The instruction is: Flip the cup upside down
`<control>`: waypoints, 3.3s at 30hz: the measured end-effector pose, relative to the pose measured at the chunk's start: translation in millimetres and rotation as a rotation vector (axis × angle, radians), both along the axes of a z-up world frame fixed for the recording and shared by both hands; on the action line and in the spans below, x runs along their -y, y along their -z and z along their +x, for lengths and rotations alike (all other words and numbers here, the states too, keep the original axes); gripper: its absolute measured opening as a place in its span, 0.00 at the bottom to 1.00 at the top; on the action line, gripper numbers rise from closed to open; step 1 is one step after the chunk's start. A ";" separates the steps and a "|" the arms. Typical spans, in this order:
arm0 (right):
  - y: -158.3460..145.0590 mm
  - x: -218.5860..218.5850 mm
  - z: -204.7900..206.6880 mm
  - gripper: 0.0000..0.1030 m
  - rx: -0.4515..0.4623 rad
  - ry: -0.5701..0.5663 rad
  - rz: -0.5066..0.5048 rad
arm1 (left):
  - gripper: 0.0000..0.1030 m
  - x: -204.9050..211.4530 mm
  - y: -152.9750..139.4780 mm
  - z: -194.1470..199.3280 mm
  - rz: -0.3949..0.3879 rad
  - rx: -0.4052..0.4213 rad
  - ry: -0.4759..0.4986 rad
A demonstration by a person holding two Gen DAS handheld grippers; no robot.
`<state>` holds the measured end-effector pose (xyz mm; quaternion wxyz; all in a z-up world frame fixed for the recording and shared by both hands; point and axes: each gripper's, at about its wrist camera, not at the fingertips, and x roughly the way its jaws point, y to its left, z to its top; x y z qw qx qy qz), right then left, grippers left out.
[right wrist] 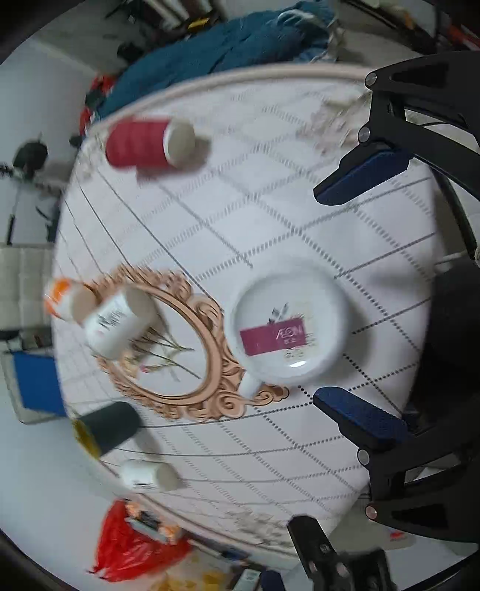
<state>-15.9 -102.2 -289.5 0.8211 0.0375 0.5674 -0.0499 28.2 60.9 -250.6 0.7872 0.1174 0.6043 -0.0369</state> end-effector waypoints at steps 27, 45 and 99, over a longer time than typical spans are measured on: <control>-239.1 16.9 -158.2 0.98 0.250 0.086 -0.070 | 0.98 4.6 -192.2 -136.5 -0.142 0.282 -0.027; -310.8 14.8 -194.2 0.98 0.314 0.077 -0.068 | 0.98 1.6 -221.5 -161.0 -0.161 0.306 -0.018; -292.6 12.7 -168.6 0.98 0.271 0.089 -0.049 | 0.98 -3.7 -221.5 -151.0 -0.154 0.287 -0.006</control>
